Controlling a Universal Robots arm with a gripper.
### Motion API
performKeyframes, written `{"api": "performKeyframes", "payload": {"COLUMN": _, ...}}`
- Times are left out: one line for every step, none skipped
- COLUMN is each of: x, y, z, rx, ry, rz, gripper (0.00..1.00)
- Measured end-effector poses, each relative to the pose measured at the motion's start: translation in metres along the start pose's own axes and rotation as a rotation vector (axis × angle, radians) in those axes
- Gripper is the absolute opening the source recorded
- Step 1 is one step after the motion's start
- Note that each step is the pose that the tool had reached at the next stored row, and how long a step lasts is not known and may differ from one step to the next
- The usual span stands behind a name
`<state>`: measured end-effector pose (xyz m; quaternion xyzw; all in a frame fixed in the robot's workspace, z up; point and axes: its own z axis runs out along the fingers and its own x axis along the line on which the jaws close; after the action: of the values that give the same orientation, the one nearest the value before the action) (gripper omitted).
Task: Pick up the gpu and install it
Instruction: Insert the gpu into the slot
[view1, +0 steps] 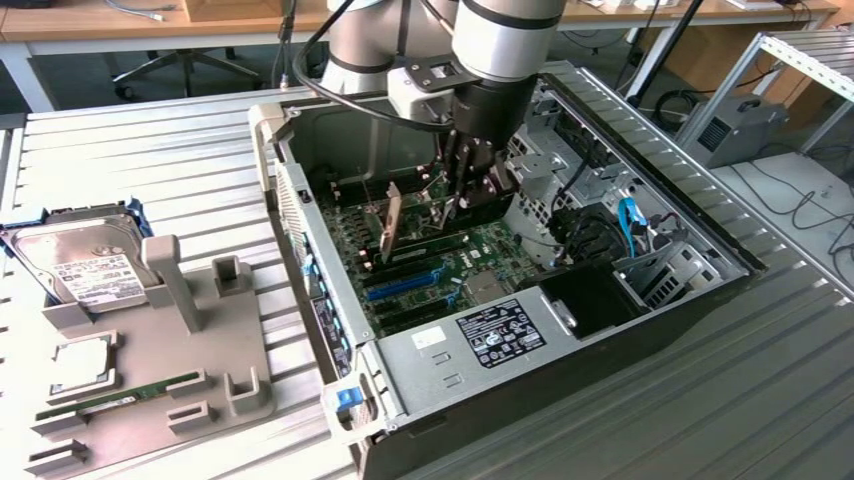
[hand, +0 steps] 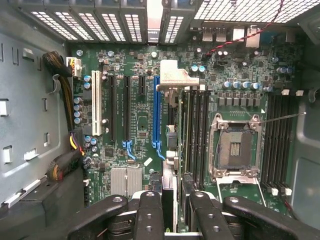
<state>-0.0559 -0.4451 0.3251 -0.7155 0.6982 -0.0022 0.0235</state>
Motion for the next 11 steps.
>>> {"api": "performKeyframes", "payload": {"x": 0.0002, "y": 0.0001, "z": 0.0003, "rx": 0.0, "ry": -0.0001, "rz": 0.0, "gripper": 0.26}}
{"api": "performKeyframes", "payload": {"x": 0.0003, "y": 0.0001, "z": 0.0006, "rx": 0.0, "ry": -0.0001, "rz": 0.0, "gripper": 0.26}}
{"api": "performKeyframes", "payload": {"x": 0.0004, "y": 0.0002, "z": 0.0009, "rx": 0.0, "ry": -0.0001, "rz": 0.0, "gripper": 0.26}}
{"api": "performKeyframes", "payload": {"x": 0.0005, "y": 0.0003, "z": 0.0012, "rx": 0.0, "ry": -0.0001, "rz": 0.0, "gripper": 0.26}}
{"api": "performKeyframes", "payload": {"x": 0.0006, "y": 0.0003, "z": 0.0016, "rx": 0.0, "ry": 0.0, "rz": 0.0, "gripper": 0.26}}
{"api": "performKeyframes", "payload": {"x": 0.0007, "y": 0.0004, "z": 0.0019, "rx": 0.0, "ry": 0.0, "rz": 0.0, "gripper": 0.26}}
{"api": "performKeyframes", "payload": {"x": 0.0008, "y": 0.0004, "z": 0.0024, "rx": 0.0, "ry": -0.0001, "rz": 0.0, "gripper": 0.26}}
{"api": "performKeyframes", "payload": {"x": 0.0009, "y": 0.0005, "z": 0.0027, "rx": 0.0, "ry": 0.0, "rz": 0.0, "gripper": 0.26}}
{"api": "performKeyframes", "payload": {"x": 0.001, "y": 0.0005, "z": 0.003, "rx": 0.0, "ry": -0.0001, "rz": 0.0, "gripper": 0.26}}
{"api": "performKeyframes", "payload": {"x": 0.001, "y": 0.0006, "z": 0.0033, "rx": 0.0, "ry": -0.0001, "rz": 0.0, "gripper": 0.26}}
{"api": "performKeyframes", "payload": {"x": 0.0011, "y": 0.0006, "z": 0.0036, "rx": 0.0, "ry": 0.0, "rz": 0.0, "gripper": 0.26}}
